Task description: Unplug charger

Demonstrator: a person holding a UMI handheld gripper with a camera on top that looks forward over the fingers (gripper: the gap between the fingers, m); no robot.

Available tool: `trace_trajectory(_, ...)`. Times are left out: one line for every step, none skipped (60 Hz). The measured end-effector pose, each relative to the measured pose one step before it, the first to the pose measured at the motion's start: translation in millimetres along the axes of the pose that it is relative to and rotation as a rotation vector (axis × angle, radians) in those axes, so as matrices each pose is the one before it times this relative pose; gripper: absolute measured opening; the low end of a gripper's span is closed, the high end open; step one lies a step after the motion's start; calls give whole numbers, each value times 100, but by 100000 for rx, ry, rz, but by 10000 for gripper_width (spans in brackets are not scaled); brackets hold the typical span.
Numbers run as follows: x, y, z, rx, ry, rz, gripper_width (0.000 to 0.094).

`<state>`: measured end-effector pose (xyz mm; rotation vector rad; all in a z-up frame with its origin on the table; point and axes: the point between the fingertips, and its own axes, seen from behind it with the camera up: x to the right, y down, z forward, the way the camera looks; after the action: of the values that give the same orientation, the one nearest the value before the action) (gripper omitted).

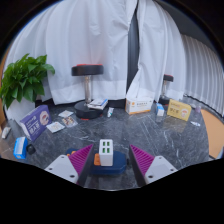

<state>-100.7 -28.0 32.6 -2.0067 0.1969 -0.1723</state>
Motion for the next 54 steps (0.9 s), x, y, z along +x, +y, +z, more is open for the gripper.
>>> trace_trajectory(-34, 143, 349, -244, 280, -264, 674)
trace_trajectory(-37, 113, 322, -126, 195, -225, 633)
trace_trajectory(1, 97, 245, -14, 225, -231, 589)
trace_trajectory(33, 88, 228, 109, 375, -285, 545)
trace_trajectory(72, 113, 197, 70, 540, -492, 491)
trace_trajectory(123, 108, 165, 113, 781, -608, 432)
trace_trajectory(-272, 32, 84, 399, -651, -373, 410)
trace_trajectory(-164, 58, 66, 645, -713, -27, 380)
trace_trajectory(-94, 51, -34, 195, -85, -205, 343)
trace_trajectory(-208, -50, -18, 509, -615, -141, 318)
trace_trajectory(-241, -76, 63, 801, -560, -244, 278)
trace_trajectory(-204, -88, -44, 607, -439, -343, 235)
trace_trajectory(-107, -50, -33, 458, -241, -375, 215)
trace_trajectory(-103, 64, -31, 93, 48, -460, 204)
trace_trajectory(10, 53, -7, 35, 506, -783, 198)
trace_trajectory(-77, -55, 22, 249, 125, -910, 188)
trace_trajectory(-22, -33, 22, 164, 67, -795, 178)
trace_trajectory(-67, -1, 31, 335, 69, -300, 172)
trace_trajectory(-43, -40, 19, 140, 188, 391, 166)
trace_trajectory(75, -16, 56, -62, -17, 903, 161)
trace_trajectory(50, -6, -6, -94, 38, 1317, 152)
trace_trajectory(13, 35, 6, -268, 2, 1171, 142)
trace_trajectory(3, 25, -6, -330, -76, 741, 135)
trace_trajectory(-10, -9, -4, -295, -180, 152, 124)
trace_trajectory(-7, -2, 3, -400, -184, -245, 110)
trace_trajectory(-18, -35, -4, -345, -317, -252, 98)
trace_trajectory(24, -10, 50, -11, -391, 180, 93)
trace_trajectory(-39, -89, -53, -452, -392, 377, 88)
trace_trajectory(23, -386, -192, 461, -305, 593, 82)
trace_trajectory(29, -577, -201, 944, -231, 305, 80)
trace_trajectory(-56, -999, -334, 2342, -419, -21, 79)
trace_trajectory(-138, -1787, -483, 4423, -1071, -559, 78)
trace_trajectory(-58, -2021, -433, 5051, -416, -1354, 79)
trace_trajectory(148, -2136, -676, 4634, 387, -2138, 77)
trace_trajectory(62, -1961, -472, 3398, 226, -1895, 77)
trace_trajectory(-68, -1815, -408, 2877, -475, -1075, 79)
trace_trajectory(-183, -1759, -310, 2610, -1267, -127, 79)
trace_trajectory(-255, -1602, -216, 2606, -1423, 569, 78)
trace_trajectory(-49, -1610, 155, 1987, -1229, 907, 78)
trace_trajectory(112, -1409, -373, 1854, -879, 735, 78)
trace_trajectory(305, -1298, -271, 1103, -128, 244, 78)
trace_trajectory(463, -977, -267, 1162, 117, 126, 77)
trace_trajectory(550, -730, -195, 688, 330, 146, 77)
trace_trajectory(552, -492, -167, 296, 341, 348, 77)
trace_trajectory(578, -300, -141, -81, 223, 693, 77)
trace_trajectory(585, -78, -129, -403, 23, 940, 77)
trace_trajectory(624, 116, -60, -632, -7, 1115, 77)
trace_trajectory(715, 291, -47, -854, 186, 1138, 77)
trace_trajectory(732, 650, -39, -664, 442, 983, 77)
trace_trajectory(845, 697, 90, -1802, 482, 711, 76)
trace_trajectory(909, 890, 255, -2151, 336, 370, 75)
trace_trajectory(911, 1029, 107, -2394, 576, 190, 75)
trace_trajectory(875, 1184, 137, -2644, 511, 126, 75)
trace_trajectory(851, 1287, 171, -2790, 375, 309, 77)
